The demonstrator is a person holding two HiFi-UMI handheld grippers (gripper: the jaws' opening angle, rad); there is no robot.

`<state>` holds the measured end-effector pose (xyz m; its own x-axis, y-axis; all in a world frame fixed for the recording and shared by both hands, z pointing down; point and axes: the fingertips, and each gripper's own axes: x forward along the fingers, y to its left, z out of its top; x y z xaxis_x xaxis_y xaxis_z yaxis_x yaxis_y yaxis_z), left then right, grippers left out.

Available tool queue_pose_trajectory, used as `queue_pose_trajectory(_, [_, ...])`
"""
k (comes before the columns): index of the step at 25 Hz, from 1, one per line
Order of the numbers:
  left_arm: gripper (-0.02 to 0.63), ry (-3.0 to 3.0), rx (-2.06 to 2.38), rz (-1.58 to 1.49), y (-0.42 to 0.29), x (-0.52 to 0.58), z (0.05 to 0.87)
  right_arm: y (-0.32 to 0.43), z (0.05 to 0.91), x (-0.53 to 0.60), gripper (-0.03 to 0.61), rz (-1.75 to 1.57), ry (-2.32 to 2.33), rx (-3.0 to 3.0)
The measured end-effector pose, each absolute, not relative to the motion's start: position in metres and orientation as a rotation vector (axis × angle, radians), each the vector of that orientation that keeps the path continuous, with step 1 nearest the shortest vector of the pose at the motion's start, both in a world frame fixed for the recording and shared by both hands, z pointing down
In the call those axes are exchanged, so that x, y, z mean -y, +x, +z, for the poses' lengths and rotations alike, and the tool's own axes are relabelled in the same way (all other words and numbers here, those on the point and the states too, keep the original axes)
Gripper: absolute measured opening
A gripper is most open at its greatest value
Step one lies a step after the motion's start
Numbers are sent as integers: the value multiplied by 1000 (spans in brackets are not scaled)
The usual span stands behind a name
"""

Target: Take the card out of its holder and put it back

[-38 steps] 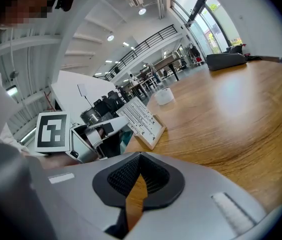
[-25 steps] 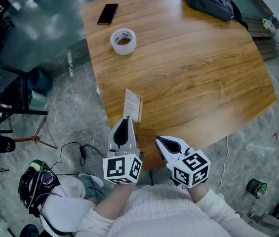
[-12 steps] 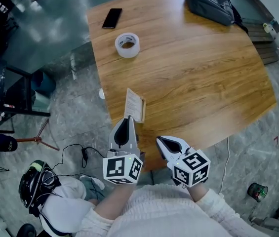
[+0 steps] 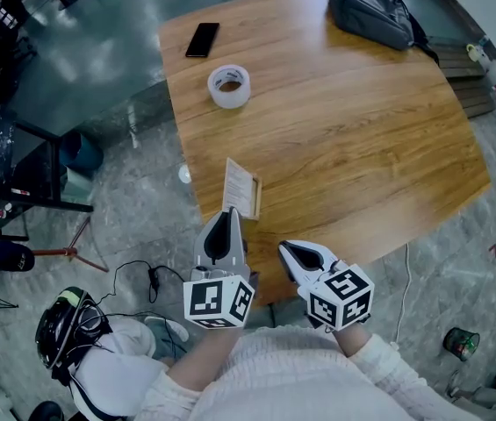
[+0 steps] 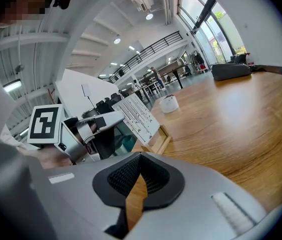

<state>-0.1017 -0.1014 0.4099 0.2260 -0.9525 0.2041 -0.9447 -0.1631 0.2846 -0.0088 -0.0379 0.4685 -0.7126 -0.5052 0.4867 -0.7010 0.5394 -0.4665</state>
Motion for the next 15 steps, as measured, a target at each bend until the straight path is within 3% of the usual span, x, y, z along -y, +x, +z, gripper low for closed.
queue_pose_trajectory(15, [17, 2201, 1751, -88, -102, 98, 386, -10, 457, 40, -2, 912, 1027, 2508])
